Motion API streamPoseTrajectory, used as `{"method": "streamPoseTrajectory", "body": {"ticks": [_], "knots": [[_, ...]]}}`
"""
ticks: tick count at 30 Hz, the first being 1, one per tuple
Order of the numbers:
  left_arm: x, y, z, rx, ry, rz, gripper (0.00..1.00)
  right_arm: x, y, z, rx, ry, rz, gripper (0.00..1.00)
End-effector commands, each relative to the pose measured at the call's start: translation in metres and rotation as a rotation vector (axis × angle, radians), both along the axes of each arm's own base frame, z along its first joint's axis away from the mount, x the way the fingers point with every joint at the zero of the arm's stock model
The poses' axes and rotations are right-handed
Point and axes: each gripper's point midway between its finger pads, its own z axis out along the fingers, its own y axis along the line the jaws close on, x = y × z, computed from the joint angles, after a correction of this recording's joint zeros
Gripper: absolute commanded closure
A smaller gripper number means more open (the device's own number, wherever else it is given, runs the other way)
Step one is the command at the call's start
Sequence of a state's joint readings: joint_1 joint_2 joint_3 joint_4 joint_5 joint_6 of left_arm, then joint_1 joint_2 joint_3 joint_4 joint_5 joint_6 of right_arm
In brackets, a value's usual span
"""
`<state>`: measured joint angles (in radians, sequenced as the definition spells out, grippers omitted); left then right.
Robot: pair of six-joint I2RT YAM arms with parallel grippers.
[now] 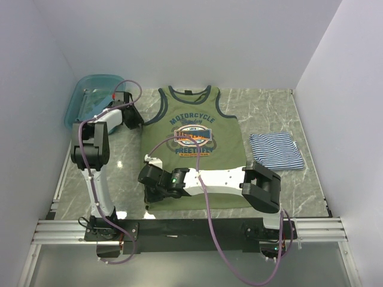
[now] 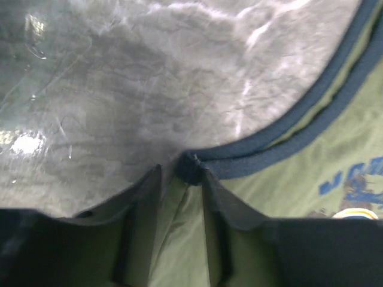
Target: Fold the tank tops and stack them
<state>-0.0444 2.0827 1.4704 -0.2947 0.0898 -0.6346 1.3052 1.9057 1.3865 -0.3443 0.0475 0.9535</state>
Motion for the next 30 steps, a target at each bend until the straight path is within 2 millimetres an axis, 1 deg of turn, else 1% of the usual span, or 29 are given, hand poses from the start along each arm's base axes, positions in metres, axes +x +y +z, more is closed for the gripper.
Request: {"method": "streamPoseTrajectory", "body": {"ticks": [1,4,5,8,9,11,14,15,16,17,18,19,20,21,22,23,25,27,29,30], "knots": [[0.017,-0.004,0.009,-0.002,-0.053,-0.03,0.65,0.006,0.003,0.026,0.063,-0.024,-0.027,1.0],[0.019,-0.002,0.006,0.003,-0.052,-0.027,0.72,0.006,0.001,0.026,0.064,-0.021,-0.033,1.0],[0.02,-0.002,0.006,0.006,-0.05,-0.023,0.76,0.006,0.0,0.024,0.061,-0.02,-0.033,1.0],[0.021,-0.002,0.01,0.002,-0.062,-0.019,0.85,0.005,0.0,0.023,0.064,-0.013,-0.036,1.0],[0.022,-0.002,0.011,0.004,-0.063,-0.018,0.94,0.005,0.001,0.023,0.066,-0.01,-0.039,1.0],[0.024,0.0,0.014,0.009,-0.068,-0.011,1.0,0.005,0.0,0.023,0.067,-0.009,-0.04,1.0],[0.028,0.002,0.025,0.017,-0.089,0.005,0.99,0.005,0.001,0.027,0.079,-0.012,-0.04,1.0],[0.029,0.008,0.028,0.037,-0.093,0.03,0.99,0.004,0.002,0.028,0.08,-0.013,-0.039,1.0],[0.03,0.011,0.037,0.047,-0.105,0.044,1.0,0.004,0.003,0.025,0.074,-0.007,-0.035,1.0],[0.03,0.016,0.04,0.058,-0.105,0.063,0.99,0.004,0.008,0.032,0.09,-0.011,-0.028,1.0],[0.032,0.016,0.048,0.051,-0.114,0.074,0.99,0.003,0.011,0.031,0.088,-0.011,-0.023,1.0],[0.032,0.024,0.053,0.073,-0.115,0.102,0.99,0.0,0.014,0.031,0.087,-0.006,-0.008,1.0],[0.032,0.028,0.056,0.084,-0.115,0.115,1.0,-0.001,0.022,0.04,0.108,-0.01,0.0,1.0],[0.036,0.032,0.066,0.098,-0.126,0.132,0.99,-0.002,0.025,0.038,0.104,-0.006,0.008,1.0],[0.032,0.04,0.066,0.127,-0.103,0.158,0.99,-0.005,0.028,0.041,0.109,-0.006,0.015,1.0],[0.032,0.042,0.07,0.141,-0.104,0.168,1.0,-0.005,0.033,0.047,0.124,-0.006,0.022,1.0],[0.034,0.049,0.083,0.165,-0.12,0.196,0.99,-0.006,0.036,0.051,0.14,-0.006,0.029,1.0],[0.035,0.048,0.093,0.162,-0.134,0.196,0.99,-0.005,0.035,0.057,0.15,-0.01,0.027,1.0],[0.034,0.044,0.097,0.16,-0.133,0.189,0.99,-0.003,0.028,0.056,0.142,-0.018,0.016,1.0],[0.037,0.038,0.101,0.158,-0.141,0.174,0.99,-0.002,0.025,0.063,0.162,-0.024,0.011,1.0]]}}
